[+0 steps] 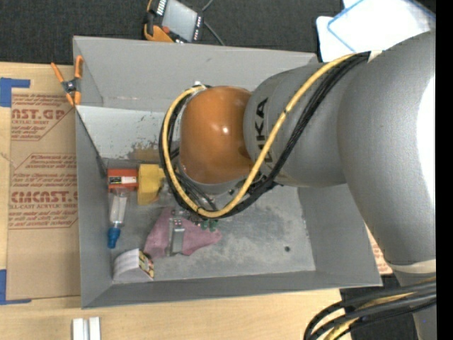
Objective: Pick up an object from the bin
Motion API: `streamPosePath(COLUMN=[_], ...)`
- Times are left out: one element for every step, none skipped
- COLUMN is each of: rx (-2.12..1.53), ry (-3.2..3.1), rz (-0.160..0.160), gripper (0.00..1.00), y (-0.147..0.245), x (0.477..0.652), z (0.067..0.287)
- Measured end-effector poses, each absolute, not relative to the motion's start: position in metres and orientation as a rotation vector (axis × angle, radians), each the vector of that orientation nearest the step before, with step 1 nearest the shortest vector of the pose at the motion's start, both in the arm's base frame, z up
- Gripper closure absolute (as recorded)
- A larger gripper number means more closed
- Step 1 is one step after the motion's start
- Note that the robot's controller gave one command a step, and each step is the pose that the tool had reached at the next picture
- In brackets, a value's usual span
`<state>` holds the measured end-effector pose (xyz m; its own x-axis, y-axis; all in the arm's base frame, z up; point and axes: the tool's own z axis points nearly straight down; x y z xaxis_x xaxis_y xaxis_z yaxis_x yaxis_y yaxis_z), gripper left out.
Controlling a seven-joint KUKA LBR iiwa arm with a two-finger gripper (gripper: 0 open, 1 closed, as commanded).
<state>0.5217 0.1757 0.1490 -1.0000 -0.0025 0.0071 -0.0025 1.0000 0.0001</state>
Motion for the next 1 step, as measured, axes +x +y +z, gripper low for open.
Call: streamPosePath(rx=[0.001], ry=[-3.142], rz=[-0.002], gripper=[0.0], y=[0.1749], x=[0.5239], z=[0.1531])
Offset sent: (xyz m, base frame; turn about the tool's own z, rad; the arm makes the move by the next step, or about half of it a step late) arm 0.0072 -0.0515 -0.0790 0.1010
